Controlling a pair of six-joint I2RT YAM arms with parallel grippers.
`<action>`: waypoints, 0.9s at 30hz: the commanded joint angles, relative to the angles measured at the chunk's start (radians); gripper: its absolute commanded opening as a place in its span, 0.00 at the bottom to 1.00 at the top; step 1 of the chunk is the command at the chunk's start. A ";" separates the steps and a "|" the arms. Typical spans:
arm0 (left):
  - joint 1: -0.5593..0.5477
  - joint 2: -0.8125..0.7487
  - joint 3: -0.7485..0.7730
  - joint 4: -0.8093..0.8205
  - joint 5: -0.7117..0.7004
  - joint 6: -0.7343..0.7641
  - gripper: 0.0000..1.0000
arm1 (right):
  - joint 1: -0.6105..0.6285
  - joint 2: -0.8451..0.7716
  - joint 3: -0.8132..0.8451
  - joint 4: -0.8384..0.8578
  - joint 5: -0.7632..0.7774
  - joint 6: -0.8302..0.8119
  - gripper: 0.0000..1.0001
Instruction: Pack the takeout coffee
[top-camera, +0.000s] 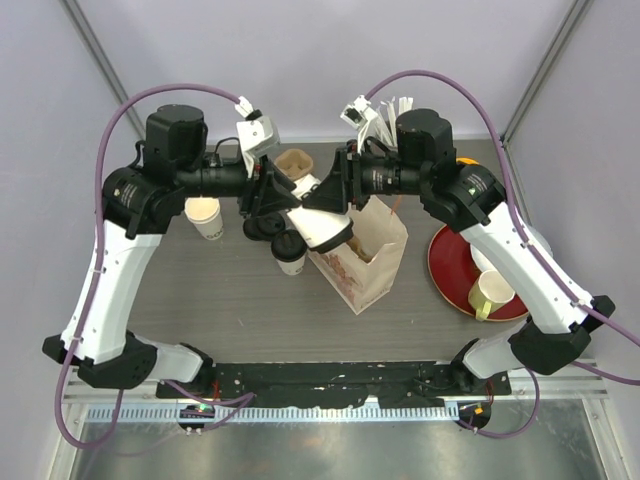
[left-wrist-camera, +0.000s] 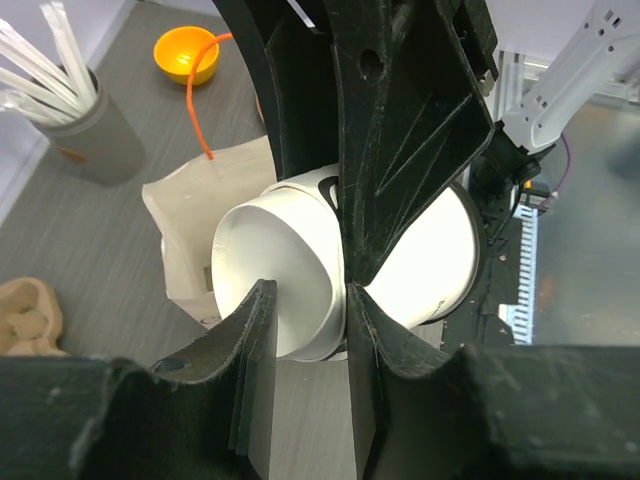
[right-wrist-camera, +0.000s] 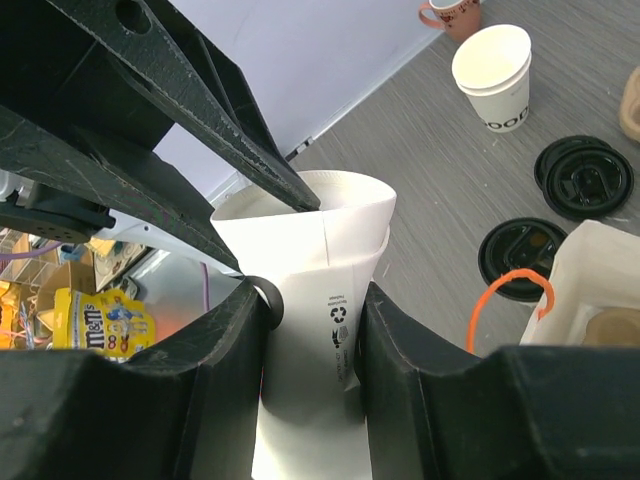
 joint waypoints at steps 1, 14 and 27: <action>-0.010 -0.001 -0.021 -0.009 0.097 -0.150 0.00 | 0.004 0.002 0.008 0.031 0.068 -0.040 0.23; 0.156 -0.044 -0.231 0.292 0.203 -0.620 0.00 | 0.003 -0.040 0.001 0.012 0.235 -0.013 0.74; 0.210 -0.106 -0.417 0.559 0.269 -0.924 0.00 | 0.001 -0.104 0.051 0.211 0.453 -0.019 0.89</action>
